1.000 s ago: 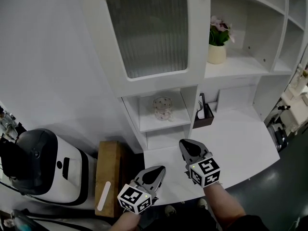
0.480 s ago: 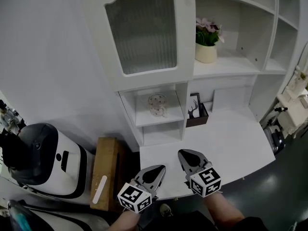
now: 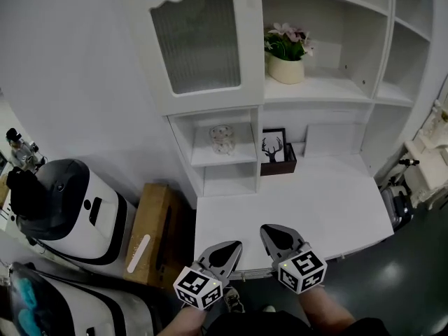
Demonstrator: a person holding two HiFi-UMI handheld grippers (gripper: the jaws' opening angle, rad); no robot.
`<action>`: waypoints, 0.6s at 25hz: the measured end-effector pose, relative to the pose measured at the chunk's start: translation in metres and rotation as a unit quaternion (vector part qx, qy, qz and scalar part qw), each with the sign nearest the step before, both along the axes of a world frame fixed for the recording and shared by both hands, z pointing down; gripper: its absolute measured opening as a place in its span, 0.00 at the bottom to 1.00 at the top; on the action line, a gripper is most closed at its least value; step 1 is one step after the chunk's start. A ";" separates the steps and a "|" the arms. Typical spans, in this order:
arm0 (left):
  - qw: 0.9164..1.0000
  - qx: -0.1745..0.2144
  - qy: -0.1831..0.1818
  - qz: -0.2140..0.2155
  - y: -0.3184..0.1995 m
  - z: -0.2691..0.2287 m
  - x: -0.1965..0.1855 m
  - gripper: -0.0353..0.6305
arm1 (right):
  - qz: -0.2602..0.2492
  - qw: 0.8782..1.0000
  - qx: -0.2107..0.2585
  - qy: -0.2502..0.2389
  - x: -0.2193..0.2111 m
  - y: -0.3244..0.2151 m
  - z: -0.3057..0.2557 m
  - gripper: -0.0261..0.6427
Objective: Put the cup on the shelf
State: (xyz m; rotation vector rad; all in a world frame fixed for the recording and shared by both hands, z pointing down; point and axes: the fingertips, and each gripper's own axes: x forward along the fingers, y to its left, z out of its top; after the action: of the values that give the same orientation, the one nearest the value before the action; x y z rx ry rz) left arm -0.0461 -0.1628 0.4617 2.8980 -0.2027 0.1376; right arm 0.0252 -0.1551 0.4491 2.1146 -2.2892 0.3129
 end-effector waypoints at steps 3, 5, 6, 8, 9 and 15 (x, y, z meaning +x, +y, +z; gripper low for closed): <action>1.000 -0.001 -0.001 -0.008 0.020 0.001 -0.002 0.06 | -0.009 1.000 0.001 -0.001 -0.003 0.020 0.000 0.04; 1.000 0.000 -0.001 -0.013 0.032 0.002 -0.003 0.06 | -0.016 1.000 0.002 0.001 -0.007 0.032 0.000 0.04; 1.000 0.001 -0.001 -0.015 0.038 0.003 -0.004 0.06 | -0.020 1.000 0.003 0.002 -0.008 0.038 0.001 0.04; 1.000 0.002 -0.002 -0.021 0.047 0.004 -0.007 0.06 | -0.026 1.000 0.005 0.001 -0.012 0.048 0.002 0.04; 1.000 0.002 -0.003 -0.024 0.051 0.005 -0.009 0.06 | -0.029 1.000 0.005 0.000 -0.014 0.052 0.003 0.04; 0.999 -0.001 -0.008 -0.041 0.068 0.009 -0.022 0.06 | -0.048 0.999 0.002 -0.004 -0.027 0.069 0.008 0.04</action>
State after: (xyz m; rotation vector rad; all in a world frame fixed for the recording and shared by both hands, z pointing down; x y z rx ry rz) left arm -0.0683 -0.0949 0.4711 2.8811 -0.3228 0.1475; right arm -0.0023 -0.0860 0.4570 2.0014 -2.3880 0.3160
